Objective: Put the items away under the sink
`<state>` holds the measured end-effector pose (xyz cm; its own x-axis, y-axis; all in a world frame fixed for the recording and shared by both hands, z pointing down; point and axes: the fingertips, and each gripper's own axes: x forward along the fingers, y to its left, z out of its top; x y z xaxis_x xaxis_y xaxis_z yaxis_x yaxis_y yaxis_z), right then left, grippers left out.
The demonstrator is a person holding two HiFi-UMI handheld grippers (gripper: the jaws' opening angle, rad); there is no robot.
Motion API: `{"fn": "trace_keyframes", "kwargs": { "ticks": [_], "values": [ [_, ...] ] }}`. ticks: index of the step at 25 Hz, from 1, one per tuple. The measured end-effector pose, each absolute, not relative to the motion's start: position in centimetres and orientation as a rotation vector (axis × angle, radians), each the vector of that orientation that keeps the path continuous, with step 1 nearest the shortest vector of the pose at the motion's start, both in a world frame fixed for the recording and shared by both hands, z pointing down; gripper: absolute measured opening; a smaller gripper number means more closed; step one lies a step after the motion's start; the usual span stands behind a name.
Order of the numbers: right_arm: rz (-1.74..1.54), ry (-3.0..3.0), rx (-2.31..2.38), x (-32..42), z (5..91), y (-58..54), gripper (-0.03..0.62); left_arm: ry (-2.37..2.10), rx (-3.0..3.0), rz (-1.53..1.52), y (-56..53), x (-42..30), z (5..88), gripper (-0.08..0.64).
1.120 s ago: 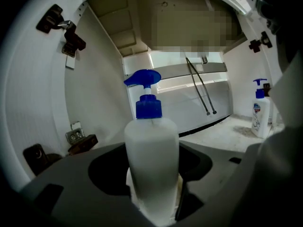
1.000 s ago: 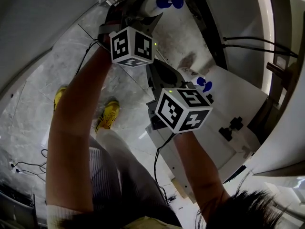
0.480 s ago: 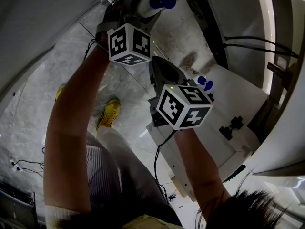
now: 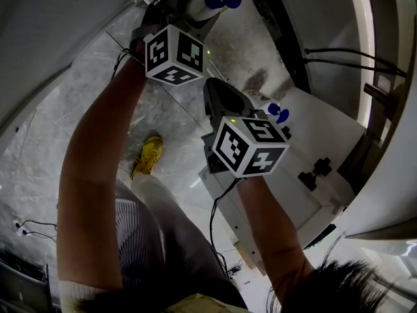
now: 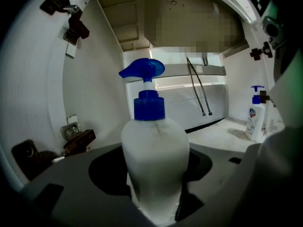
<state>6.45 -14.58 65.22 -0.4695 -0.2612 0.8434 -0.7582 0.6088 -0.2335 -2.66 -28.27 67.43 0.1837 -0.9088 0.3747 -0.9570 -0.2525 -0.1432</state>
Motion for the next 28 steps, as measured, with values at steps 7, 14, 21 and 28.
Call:
{"fn": "trace_keyframes", "kwargs": {
  "ticks": [7, 14, 21, 28],
  "values": [
    [0.770, -2.006, 0.817, 7.1, 65.6, -14.7, 0.026, -1.878, 2.391, 0.480, -29.8, -2.0, 66.1, 0.298],
    [0.774, -2.016, 0.824, 7.2, 65.7, -14.9, 0.026, -1.849, 2.388, 0.518, -29.8, -2.0, 67.4, 0.299],
    [0.779, -2.013, 0.816, 7.0, 65.9, -14.2, 0.025, -1.829, 2.387, 0.517, -29.8, -2.4, 67.6, 0.299],
    [0.787, -2.015, 0.839, 7.1, 65.5, -14.5, 0.026, -1.816, 2.390, 0.543, -29.4, -2.3, 67.3, 0.322]
  ]
}}
